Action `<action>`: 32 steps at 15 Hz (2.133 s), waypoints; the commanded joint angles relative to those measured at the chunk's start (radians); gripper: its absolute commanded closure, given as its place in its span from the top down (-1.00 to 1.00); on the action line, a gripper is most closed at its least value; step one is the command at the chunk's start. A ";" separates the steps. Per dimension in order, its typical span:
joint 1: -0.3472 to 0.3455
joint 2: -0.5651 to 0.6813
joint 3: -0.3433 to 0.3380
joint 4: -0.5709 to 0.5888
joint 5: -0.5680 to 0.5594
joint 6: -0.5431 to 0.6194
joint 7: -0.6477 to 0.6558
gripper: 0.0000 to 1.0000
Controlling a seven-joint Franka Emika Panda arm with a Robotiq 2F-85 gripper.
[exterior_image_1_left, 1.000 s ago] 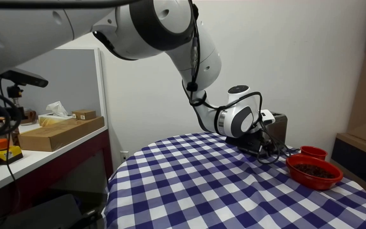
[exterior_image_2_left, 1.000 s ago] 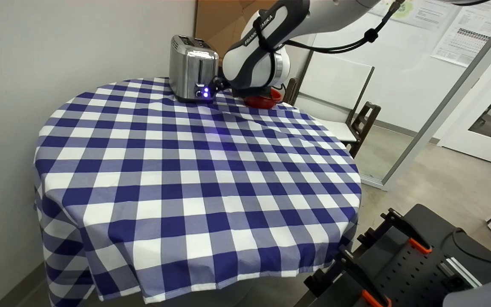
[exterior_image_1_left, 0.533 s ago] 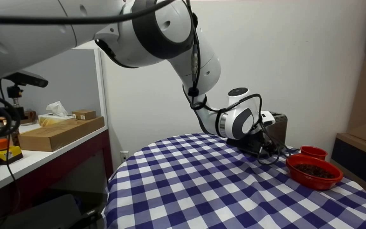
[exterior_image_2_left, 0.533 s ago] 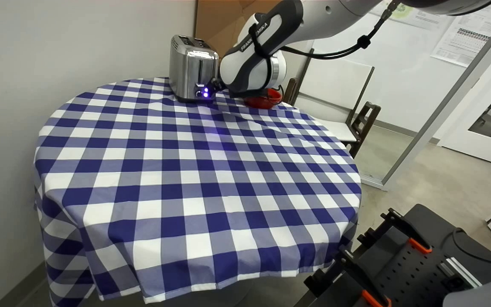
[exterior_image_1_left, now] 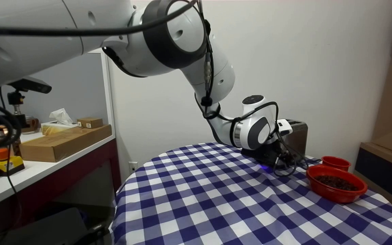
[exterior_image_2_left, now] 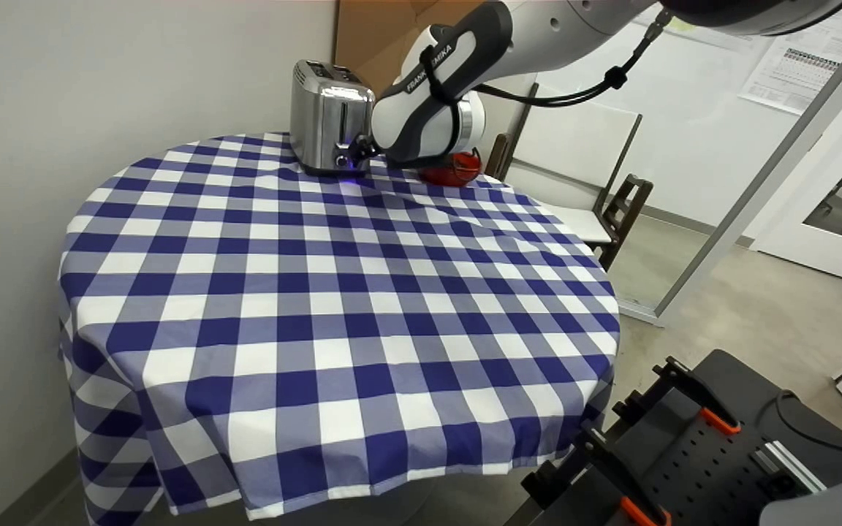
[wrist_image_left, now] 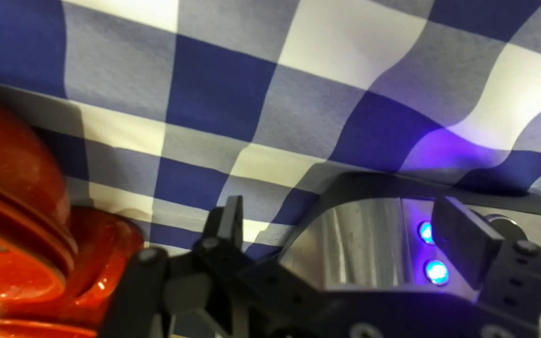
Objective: Turn off the toaster
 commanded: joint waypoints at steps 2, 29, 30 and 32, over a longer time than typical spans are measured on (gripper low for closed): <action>0.011 0.044 -0.021 0.068 0.001 -0.001 0.029 1.00; -0.083 -0.590 0.079 -0.471 0.035 -0.708 -0.007 1.00; -0.092 -0.624 0.087 -0.505 0.047 -0.741 -0.012 1.00; -0.106 -0.698 0.100 -0.581 0.077 -0.800 -0.020 1.00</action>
